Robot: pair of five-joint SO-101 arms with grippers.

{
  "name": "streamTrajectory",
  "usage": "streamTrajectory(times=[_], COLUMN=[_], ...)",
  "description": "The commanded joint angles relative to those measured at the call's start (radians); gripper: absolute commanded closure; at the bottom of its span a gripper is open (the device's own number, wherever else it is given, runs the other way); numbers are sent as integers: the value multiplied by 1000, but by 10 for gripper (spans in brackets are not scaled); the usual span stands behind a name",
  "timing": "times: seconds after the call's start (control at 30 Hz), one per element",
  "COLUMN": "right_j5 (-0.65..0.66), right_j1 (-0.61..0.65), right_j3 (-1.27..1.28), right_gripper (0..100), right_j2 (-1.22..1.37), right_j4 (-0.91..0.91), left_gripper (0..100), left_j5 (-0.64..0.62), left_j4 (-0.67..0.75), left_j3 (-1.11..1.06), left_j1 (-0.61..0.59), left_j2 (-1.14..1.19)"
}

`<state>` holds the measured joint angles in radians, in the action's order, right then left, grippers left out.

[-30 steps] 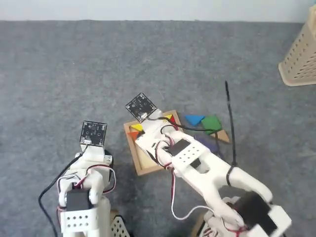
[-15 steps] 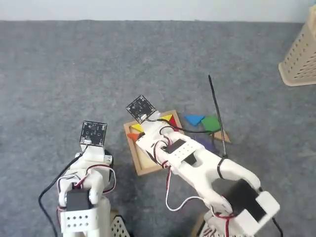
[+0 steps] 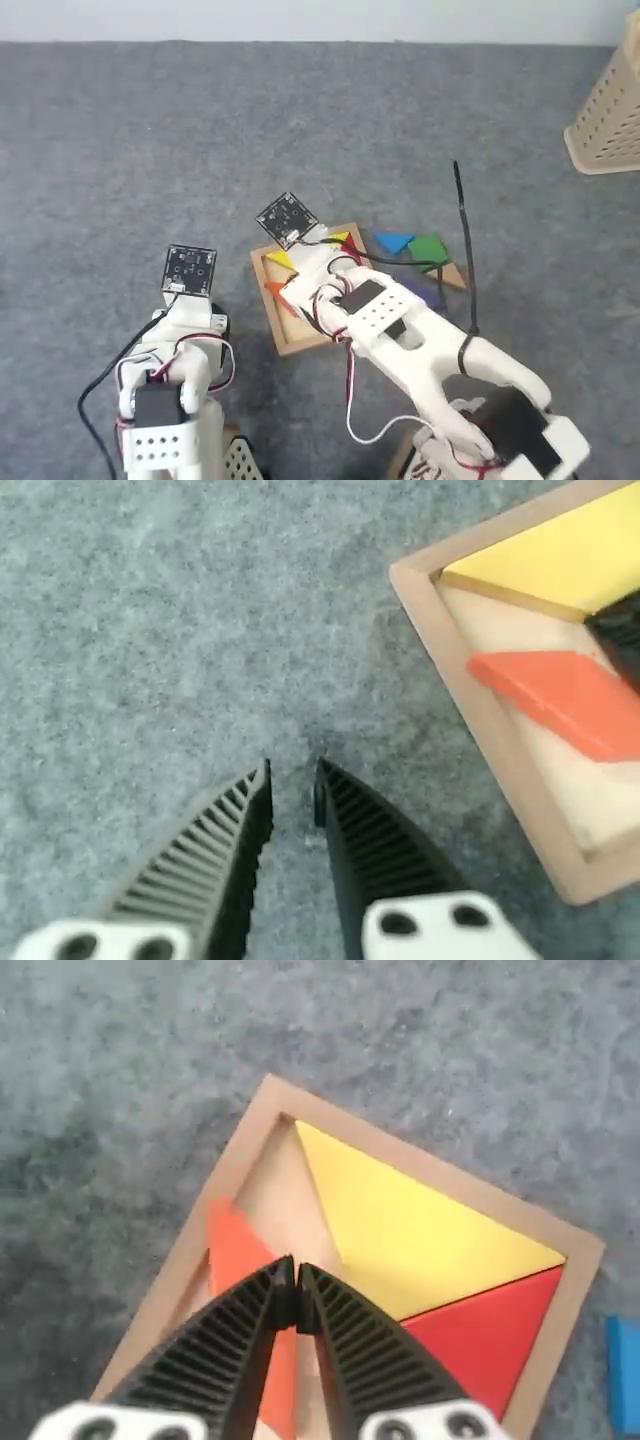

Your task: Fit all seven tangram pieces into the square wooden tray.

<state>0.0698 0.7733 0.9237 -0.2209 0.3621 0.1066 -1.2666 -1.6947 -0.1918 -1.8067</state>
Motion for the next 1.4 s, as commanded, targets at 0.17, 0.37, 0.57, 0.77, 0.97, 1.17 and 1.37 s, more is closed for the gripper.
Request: streamTrajectory(times=[0.17, 0.37, 0.57, 0.77, 0.97, 1.17, 1.37], right_j5=[18, 146, 157, 158, 158, 155, 152], right_j1=[5, 28, 28, 30, 33, 33, 33], right_j3=[9, -17, -71, -150, -233, -269, -269], right_gripper=[992, 992, 992, 992, 992, 992, 992], right_j2=[-58, 36, 131, 209, 289, 309, 305], right_j4=[21, 51, 51, 51, 51, 51, 45], left_gripper=[929, 929, 929, 929, 929, 929, 929], left_j5=[-8, -8, -8, -8, -8, -8, -8], left_j4=[0, 0, 0, 0, 0, 0, 0], left_j3=[10, 10, 10, 10, 10, 10, 10], left_j1=[2, 2, 2, 2, 2, 2, 2], left_j2=[-21, -21, -21, -21, -21, -21, -21])
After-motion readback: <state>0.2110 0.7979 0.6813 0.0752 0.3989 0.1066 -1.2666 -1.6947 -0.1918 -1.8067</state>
